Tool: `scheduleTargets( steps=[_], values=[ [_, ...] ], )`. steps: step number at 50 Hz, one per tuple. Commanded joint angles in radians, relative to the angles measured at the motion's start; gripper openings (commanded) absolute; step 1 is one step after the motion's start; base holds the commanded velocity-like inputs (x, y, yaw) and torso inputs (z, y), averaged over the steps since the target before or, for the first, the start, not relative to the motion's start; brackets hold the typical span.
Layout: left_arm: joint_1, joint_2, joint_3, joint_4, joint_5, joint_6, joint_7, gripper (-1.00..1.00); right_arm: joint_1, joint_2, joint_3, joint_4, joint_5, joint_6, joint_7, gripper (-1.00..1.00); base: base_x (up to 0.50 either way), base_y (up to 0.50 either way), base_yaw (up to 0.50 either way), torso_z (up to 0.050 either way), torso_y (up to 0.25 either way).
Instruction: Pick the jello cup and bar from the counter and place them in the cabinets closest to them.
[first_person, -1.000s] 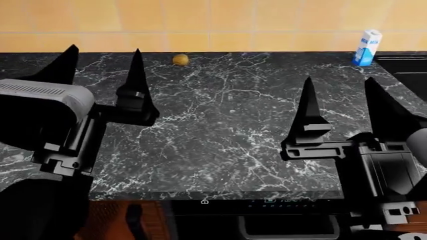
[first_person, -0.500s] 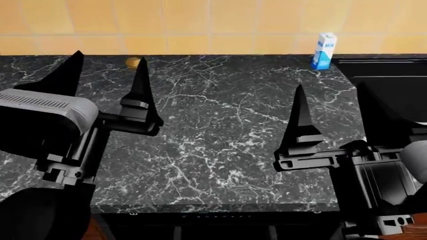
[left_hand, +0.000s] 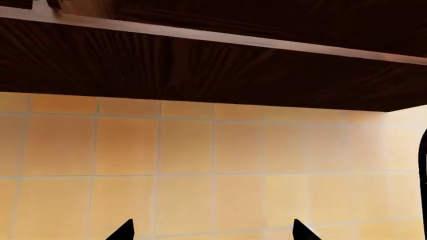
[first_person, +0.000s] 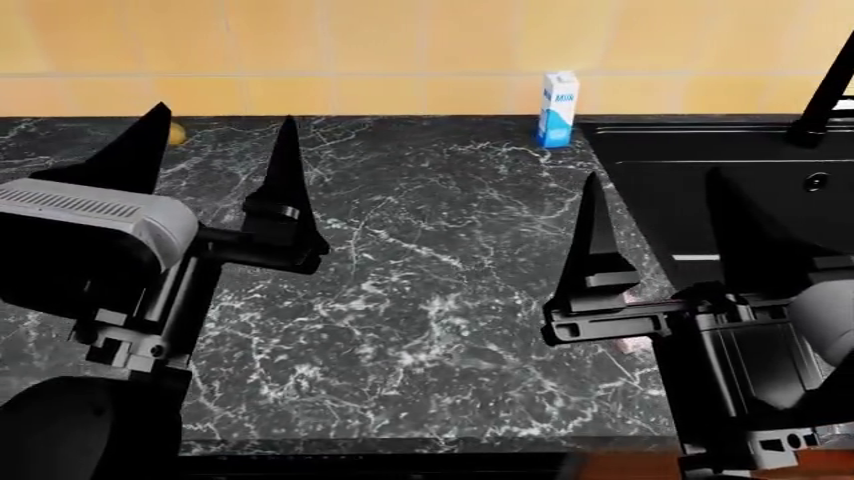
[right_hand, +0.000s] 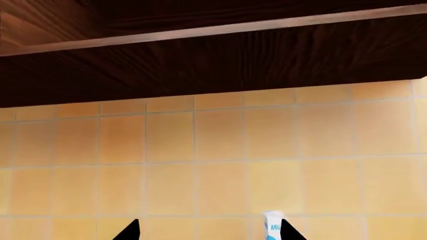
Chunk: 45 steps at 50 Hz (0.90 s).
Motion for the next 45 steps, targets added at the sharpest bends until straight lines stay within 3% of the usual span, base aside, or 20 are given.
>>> scheduleTargets(
  steps=[1, 10, 23, 45],
  values=[
    [0.001, -0.007, 0.004, -0.005, -0.013, 0.004, -0.008, 1.00, 0.007, -0.004, -0.006, 0.005, 0.014, 0.003, 0.002, 1.00, 0.00, -0.50, 0.00, 0.000, 0.000],
    [0.000, -0.013, 0.000, 0.000, -0.029, -0.002, -0.017, 1.00, 0.023, 0.000, -0.019, 0.006, 0.024, 0.041, 0.027, 1.00, 0.02, -0.48, 0.00, 0.000, 0.000],
    [-0.003, -0.023, 0.004, 0.010, -0.045, -0.017, -0.032, 1.00, 0.156, 0.024, -0.069, 0.058, 0.256, 0.293, 0.134, 1.00, 0.00, 0.00, 0.00, 0.000, 0.000],
    [-0.003, -0.032, 0.021, -0.010, -0.064, -0.003, -0.041, 1.00, 0.302, 0.110, -0.080, 0.162, 0.576, 0.485, 0.197, 1.00, 0.00, 0.00, 0.00, 0.000, 0.000]
  ],
)
